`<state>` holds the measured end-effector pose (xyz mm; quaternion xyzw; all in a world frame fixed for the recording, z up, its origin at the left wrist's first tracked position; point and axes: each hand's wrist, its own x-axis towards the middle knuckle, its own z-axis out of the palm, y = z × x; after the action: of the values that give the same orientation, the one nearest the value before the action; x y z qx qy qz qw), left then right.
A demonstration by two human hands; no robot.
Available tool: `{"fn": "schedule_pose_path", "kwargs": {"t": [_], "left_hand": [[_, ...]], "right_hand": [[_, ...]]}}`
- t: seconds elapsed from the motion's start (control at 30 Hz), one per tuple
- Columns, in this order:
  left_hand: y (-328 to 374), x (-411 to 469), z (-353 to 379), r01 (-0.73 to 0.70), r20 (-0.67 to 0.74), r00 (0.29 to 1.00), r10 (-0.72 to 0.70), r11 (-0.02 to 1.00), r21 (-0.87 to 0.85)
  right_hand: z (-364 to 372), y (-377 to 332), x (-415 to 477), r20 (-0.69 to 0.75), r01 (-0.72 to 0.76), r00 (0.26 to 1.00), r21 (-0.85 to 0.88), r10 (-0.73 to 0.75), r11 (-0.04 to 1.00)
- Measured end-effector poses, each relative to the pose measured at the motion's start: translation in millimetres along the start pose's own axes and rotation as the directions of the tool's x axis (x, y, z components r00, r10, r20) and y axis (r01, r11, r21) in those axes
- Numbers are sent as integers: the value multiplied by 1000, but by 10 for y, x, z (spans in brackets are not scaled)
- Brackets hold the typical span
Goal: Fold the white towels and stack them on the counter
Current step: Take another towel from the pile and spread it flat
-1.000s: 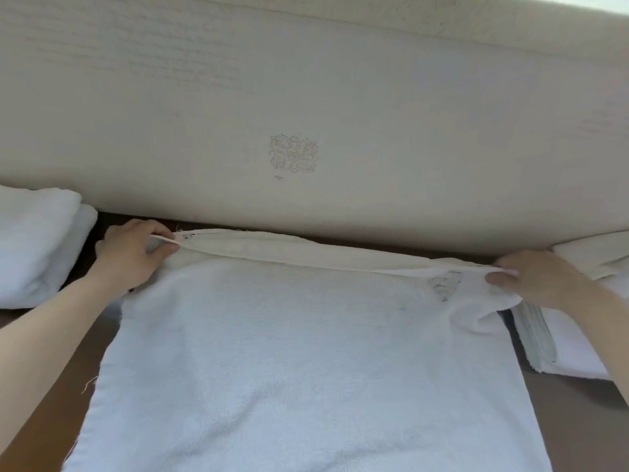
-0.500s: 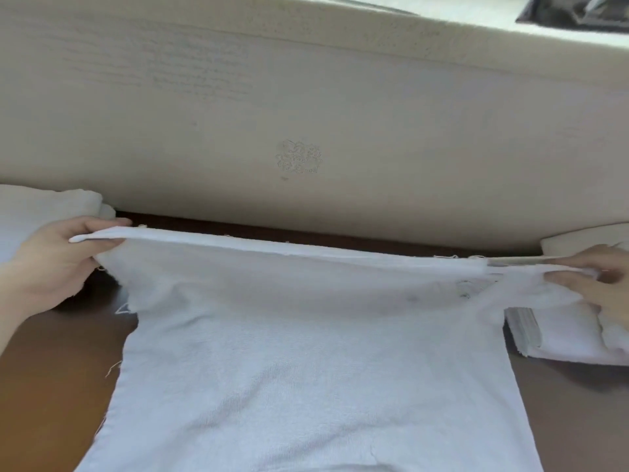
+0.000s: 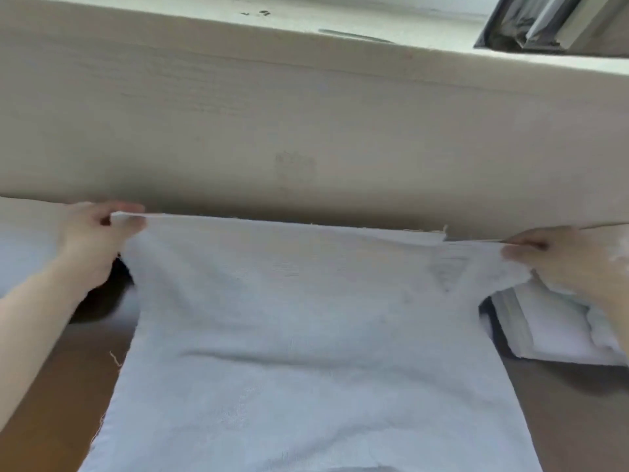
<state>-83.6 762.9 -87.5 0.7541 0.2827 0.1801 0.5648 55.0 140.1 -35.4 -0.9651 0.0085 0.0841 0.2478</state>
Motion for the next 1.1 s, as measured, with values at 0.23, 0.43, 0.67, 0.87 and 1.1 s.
{"fn": "schedule_pose_path", "kwargs": {"t": [0.23, 0.43, 0.67, 0.87, 1.1], "left_hand": [[-579, 173, 399, 2, -116, 992, 43, 934, 358], [-736, 256, 431, -16, -160, 984, 75, 941, 338], [-820, 339, 435, 30, -220, 975, 27, 968, 249], [-723, -64, 495, -181, -105, 963, 250, 880, 440], [-755, -579, 1103, -350, 378, 924, 53, 516, 782]], "right_hand": [[783, -175, 191, -226, -128, 967, -24, 120, 991], [1056, -141, 244, -415, -177, 897, -16, 155, 984], [1064, -28, 295, -437, -220, 881, -38, 182, 975], [1255, -272, -159, -555, -44, 831, -11, 31, 999], [1958, -500, -440, -245, -37, 969, -267, -31, 963]]}}
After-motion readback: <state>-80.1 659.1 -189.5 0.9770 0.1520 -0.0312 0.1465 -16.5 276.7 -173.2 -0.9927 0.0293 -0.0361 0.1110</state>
